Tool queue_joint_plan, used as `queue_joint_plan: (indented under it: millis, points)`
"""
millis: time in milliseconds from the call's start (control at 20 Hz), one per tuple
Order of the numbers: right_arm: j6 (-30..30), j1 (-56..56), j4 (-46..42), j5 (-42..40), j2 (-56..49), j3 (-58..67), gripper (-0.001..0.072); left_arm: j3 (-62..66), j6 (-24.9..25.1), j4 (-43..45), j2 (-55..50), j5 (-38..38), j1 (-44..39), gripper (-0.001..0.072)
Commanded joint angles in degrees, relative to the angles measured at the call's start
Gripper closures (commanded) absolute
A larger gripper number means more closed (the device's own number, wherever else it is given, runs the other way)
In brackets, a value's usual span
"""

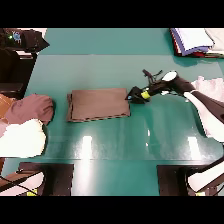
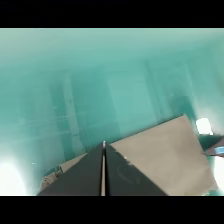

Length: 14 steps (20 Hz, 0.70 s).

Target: Fold the shirts.

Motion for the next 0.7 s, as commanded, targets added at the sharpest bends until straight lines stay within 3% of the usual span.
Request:
queue_joint_plan:
  millis: [0, 100, 150, 200, 350, 650]
  points:
    - [0.04, 5.07, 5.03, 0.26, -6.86, 6.6, 0.0244, -0.02, 0.17, -0.2, -0.04, 0.17, -0.2, 0.0679]
    - [-0.15, 7.82, 4.92, 0.0, -8.96, 10.97, 0.0458, -0.02, 0.17, -0.26, -0.04, -0.11, -0.2, 0.0679]
    - [-1.4, 8.68, 4.9, -0.13, -9.68, 13.2, 0.0629, -0.02, 0.17, -0.92, -0.04, -0.09, -0.2, 0.068]
    - [-2.08, 9.07, 4.87, -0.35, -9.99, 14.99, 0.0697, -0.02, 0.17, -1.55, -0.04, 0.07, -0.46, 0.0681]
    - [-1.42, 7.21, 3.26, -0.48, -9.7, 20.2, 0.0698, -0.02, 0.17, -0.76, -0.04, 0.7, -4.17, 0.0681]
    - [6.23, -9.51, -13.66, 1.38, 1.46, 22.84, 0.0698, 0.0, 0.2, -0.72, -0.04, 0.85, -12.41, 0.068]
